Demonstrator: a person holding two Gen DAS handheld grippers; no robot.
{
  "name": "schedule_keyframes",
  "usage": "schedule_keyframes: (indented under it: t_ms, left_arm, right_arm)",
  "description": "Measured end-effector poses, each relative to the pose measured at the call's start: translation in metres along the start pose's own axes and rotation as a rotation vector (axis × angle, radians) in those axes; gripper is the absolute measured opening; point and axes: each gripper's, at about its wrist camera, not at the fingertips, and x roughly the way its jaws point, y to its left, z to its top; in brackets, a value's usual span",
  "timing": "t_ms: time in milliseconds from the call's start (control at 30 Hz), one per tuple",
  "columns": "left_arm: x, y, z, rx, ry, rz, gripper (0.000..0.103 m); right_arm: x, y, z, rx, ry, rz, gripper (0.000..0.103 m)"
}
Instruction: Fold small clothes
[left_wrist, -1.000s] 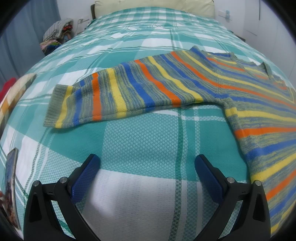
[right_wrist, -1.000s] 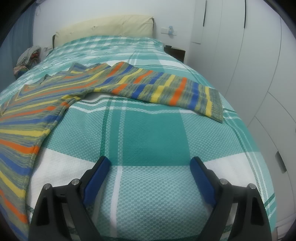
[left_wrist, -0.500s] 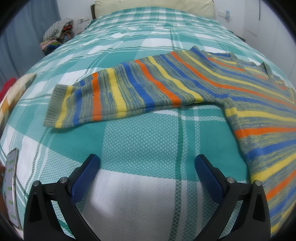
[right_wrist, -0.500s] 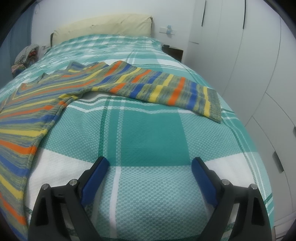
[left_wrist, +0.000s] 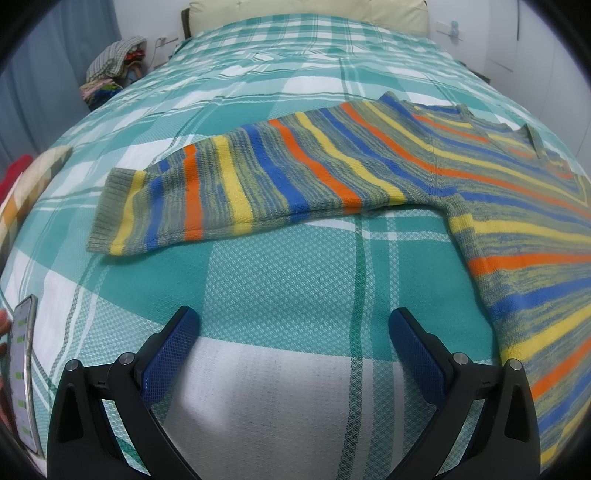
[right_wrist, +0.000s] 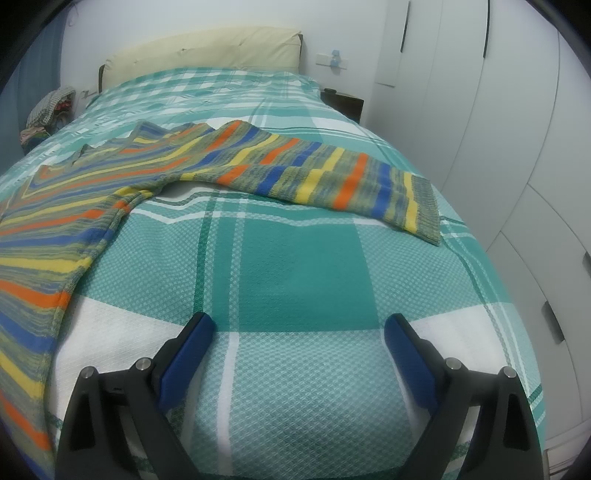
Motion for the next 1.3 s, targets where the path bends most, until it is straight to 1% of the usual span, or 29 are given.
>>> schedule_keyframes:
  t_ms: [1300]
  left_arm:
    - [0.0002, 0.0001, 0.0, 0.0, 0.0, 0.0, 0.103]
  right_arm:
    - [0.0004, -0.0017, 0.0006, 0.002, 0.003, -0.006, 0.095]
